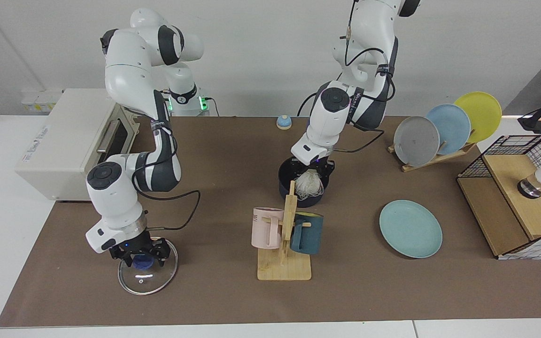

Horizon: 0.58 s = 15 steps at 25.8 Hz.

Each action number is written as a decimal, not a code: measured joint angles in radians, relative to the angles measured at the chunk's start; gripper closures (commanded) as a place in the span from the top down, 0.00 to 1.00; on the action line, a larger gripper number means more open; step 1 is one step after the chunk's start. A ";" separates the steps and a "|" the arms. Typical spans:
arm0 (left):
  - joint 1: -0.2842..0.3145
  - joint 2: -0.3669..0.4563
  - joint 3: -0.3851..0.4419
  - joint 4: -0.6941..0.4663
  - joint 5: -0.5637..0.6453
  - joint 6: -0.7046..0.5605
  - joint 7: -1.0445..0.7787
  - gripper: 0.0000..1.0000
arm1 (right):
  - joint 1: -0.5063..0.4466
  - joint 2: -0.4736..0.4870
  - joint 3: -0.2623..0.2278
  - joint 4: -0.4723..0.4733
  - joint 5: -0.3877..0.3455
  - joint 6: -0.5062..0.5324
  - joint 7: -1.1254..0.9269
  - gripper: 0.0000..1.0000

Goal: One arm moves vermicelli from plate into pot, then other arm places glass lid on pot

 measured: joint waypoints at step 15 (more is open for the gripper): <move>0.002 -0.065 0.173 0.096 0.019 -0.137 0.192 1.00 | 0.006 -0.022 0.002 0.004 0.001 0.001 0.000 0.00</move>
